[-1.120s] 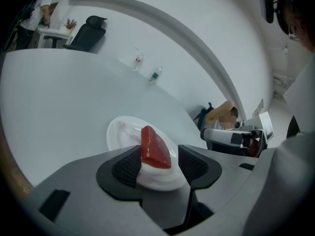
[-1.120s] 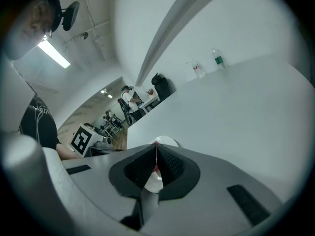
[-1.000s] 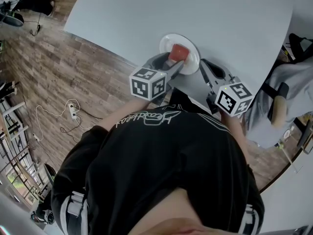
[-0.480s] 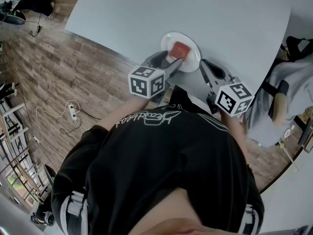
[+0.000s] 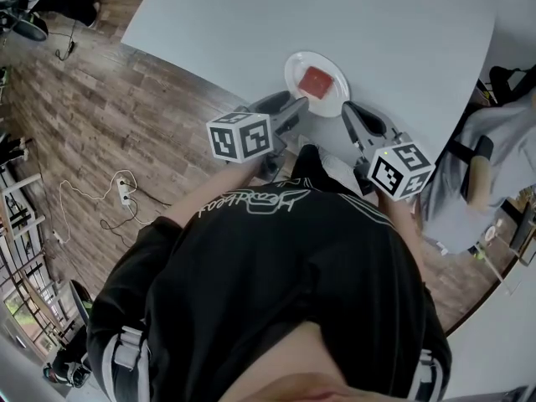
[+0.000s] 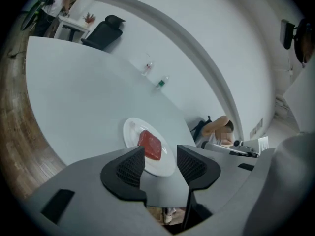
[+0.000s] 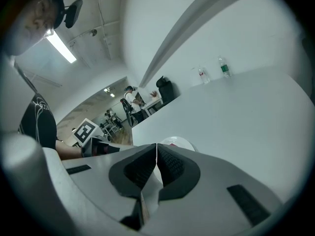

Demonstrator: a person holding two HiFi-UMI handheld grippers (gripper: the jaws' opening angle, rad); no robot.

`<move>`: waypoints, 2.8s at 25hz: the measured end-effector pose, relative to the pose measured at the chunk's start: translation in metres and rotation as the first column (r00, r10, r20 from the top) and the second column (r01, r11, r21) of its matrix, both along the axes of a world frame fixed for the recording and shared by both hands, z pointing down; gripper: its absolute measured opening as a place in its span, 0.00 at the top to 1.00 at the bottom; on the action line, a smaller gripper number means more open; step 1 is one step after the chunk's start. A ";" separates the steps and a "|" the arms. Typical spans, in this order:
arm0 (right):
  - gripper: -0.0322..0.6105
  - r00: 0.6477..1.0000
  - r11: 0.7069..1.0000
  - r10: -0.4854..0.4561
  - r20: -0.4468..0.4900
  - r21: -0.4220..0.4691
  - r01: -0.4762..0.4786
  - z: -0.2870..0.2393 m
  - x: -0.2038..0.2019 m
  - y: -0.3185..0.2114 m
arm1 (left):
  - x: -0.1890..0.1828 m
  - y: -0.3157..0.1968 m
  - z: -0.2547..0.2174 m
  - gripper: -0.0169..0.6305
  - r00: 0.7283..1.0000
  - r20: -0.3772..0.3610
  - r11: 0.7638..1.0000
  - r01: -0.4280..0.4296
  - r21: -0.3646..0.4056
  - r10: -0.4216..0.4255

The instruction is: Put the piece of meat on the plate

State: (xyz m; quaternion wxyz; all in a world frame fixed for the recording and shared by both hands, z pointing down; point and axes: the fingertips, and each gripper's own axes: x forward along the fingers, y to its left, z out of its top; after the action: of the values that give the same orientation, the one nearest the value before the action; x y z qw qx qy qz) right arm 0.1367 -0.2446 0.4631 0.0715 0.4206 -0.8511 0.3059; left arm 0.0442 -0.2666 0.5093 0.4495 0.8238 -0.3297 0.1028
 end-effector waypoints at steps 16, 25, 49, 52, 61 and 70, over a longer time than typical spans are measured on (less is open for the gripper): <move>0.93 1.000 0.995 -0.001 -0.003 0.096 0.002 -0.043 -0.039 0.069 | -0.007 0.093 -0.078 0.96 0.967 -0.190 0.982 -0.147 0.121 0.169; 0.93 1.000 0.990 0.010 0.016 0.140 -0.012 -0.063 -0.062 0.129 | -0.029 0.146 -0.093 0.96 0.966 -0.187 0.976 -0.148 0.157 0.176; 0.93 0.999 0.984 0.042 -0.010 0.171 -0.039 -0.072 -0.109 0.197 | -0.079 0.205 -0.105 0.96 0.958 -0.229 0.969 -0.126 0.211 0.174; 0.93 0.999 0.983 0.043 -0.015 0.178 -0.039 -0.073 -0.112 0.197 | -0.082 0.205 -0.105 0.96 0.957 -0.233 0.969 -0.122 0.214 0.172; 0.93 0.999 0.985 0.040 -0.019 0.170 -0.036 -0.073 -0.114 0.200 | -0.083 0.205 -0.107 0.96 0.956 -0.241 0.971 -0.120 0.209 0.170; 0.93 0.999 0.986 0.041 -0.017 0.160 -0.038 -0.071 -0.116 0.197 | -0.085 0.203 -0.101 0.96 0.955 -0.243 0.974 -0.125 0.187 0.169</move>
State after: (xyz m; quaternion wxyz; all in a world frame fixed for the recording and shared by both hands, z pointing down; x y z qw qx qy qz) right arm 0.0208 -0.0476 0.3923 0.0401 0.4448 -0.8636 0.2337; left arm -0.0413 -0.0637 0.4080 0.4079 0.8876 -0.2139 0.0001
